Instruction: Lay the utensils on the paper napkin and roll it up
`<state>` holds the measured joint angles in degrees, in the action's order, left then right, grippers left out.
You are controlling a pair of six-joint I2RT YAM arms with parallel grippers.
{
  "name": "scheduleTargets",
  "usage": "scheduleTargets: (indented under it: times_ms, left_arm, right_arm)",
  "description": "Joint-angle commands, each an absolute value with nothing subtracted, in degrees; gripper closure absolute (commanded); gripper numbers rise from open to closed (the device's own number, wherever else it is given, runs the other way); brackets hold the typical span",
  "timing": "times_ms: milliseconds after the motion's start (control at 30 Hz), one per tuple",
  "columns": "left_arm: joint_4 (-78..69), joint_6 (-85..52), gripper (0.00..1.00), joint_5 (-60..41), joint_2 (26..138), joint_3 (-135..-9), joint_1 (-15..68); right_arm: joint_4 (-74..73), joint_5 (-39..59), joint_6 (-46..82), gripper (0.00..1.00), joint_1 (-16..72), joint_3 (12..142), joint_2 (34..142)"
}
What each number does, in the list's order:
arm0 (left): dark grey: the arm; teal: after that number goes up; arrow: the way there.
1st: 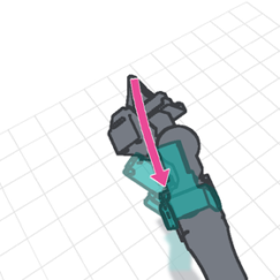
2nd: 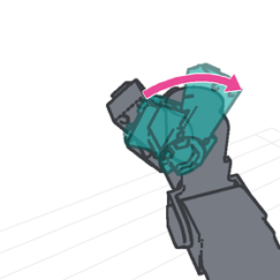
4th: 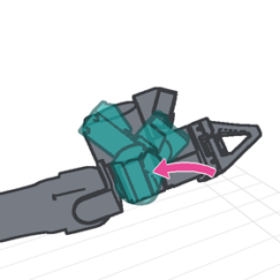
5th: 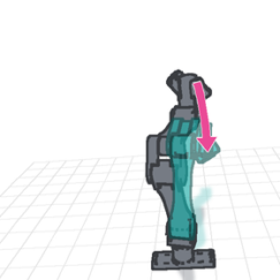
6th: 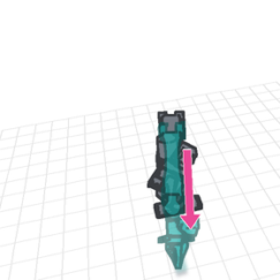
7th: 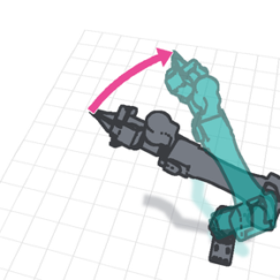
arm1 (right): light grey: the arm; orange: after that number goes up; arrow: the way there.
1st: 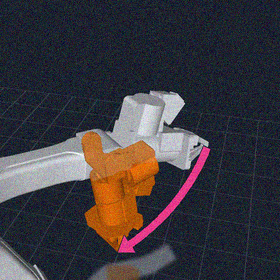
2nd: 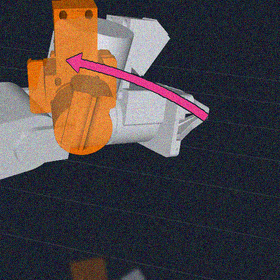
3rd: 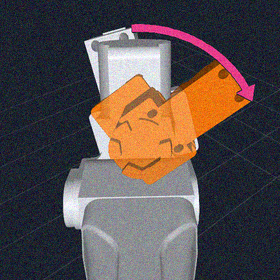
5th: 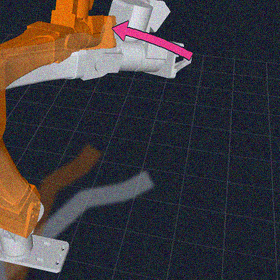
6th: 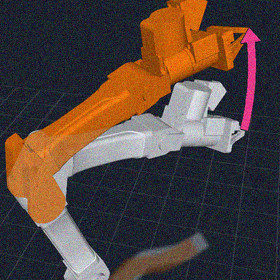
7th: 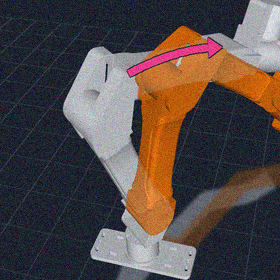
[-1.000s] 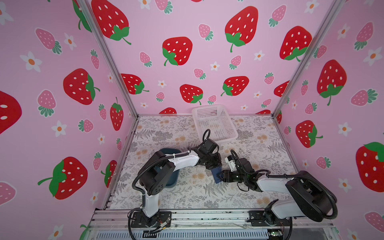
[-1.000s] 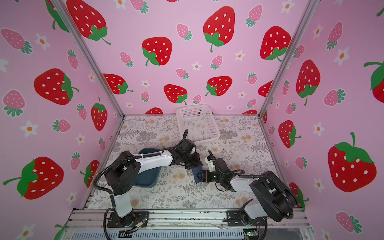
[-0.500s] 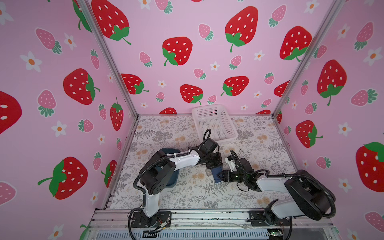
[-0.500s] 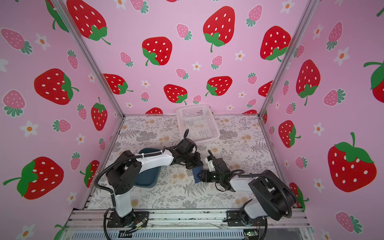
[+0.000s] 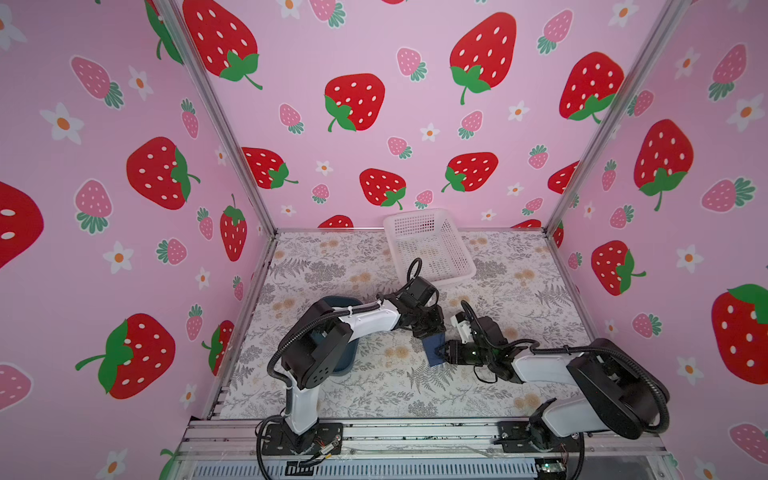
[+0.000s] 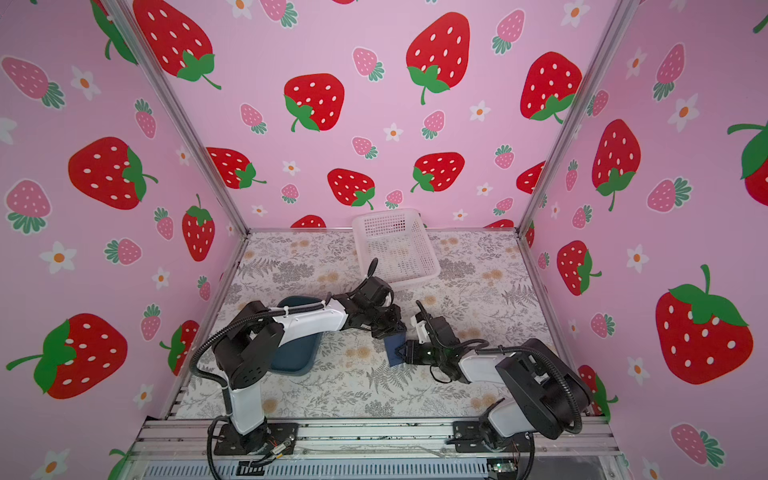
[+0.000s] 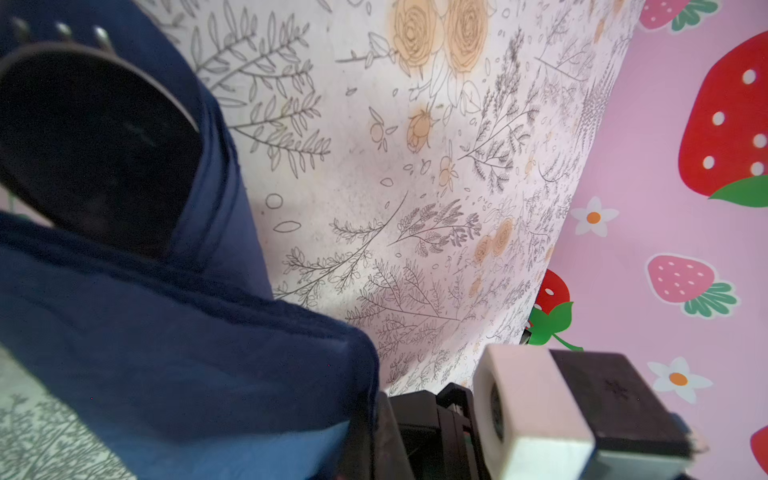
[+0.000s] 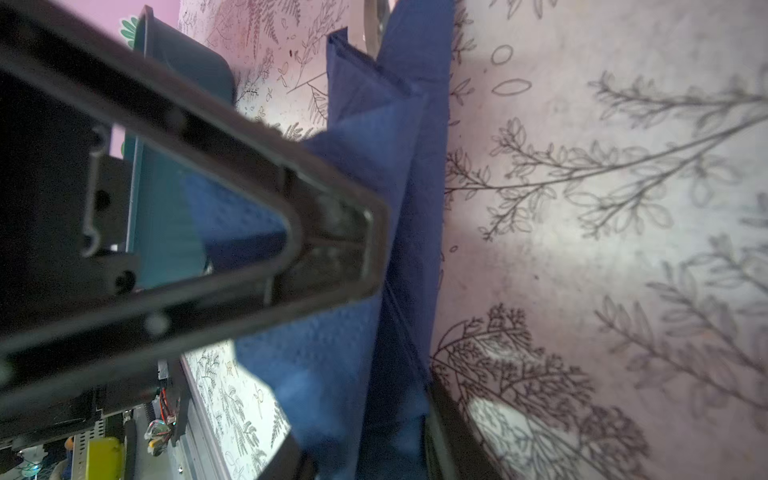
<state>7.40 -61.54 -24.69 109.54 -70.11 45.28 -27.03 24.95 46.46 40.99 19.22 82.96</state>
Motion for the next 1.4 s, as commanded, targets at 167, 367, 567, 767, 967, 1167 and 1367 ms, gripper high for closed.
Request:
scheduleTargets:
  times_ms: [167, 367, 567, 767, 967, 1167, 1367]
  left_arm:
    - [6.7, -60.5, 0.87, -24.9, 108.9, -71.6, 45.4]
    - [8.3, -58.3, 0.72, -23.2, 105.9, -71.5, 45.4]
    - [10.4, -57.0, 0.68, -19.5, 101.7, -68.5, 44.7]
    - [9.6, -58.2, 0.68, -18.0, 99.0, -62.6, 42.8]
    - [6.5, -59.9, 0.76, -20.0, 100.6, -59.7, 42.2]
    - [5.4, -60.3, 0.8, -22.3, 103.8, -60.9, 42.4]
    - [4.5, -60.7, 0.83, -24.0, 106.5, -62.1, 43.0]
  right_arm:
    - [-23.9, 23.3, 48.9, 0.7, 41.5, 17.4, 84.3]
    - [-24.0, 22.6, 49.6, 0.71, 41.5, 16.9, 84.2]
    - [-24.2, 22.6, 49.8, 0.75, 41.5, 16.9, 84.3]
    - [-24.2, 22.6, 49.9, 0.77, 41.5, 16.6, 84.2]
    - [-24.3, 22.6, 49.9, 0.8, 41.5, 16.5, 84.2]
    - [-24.3, 22.7, 50.0, 0.8, 41.5, 16.5, 84.3]
    - [-24.3, 22.8, 50.0, 0.8, 41.5, 16.5, 84.4]
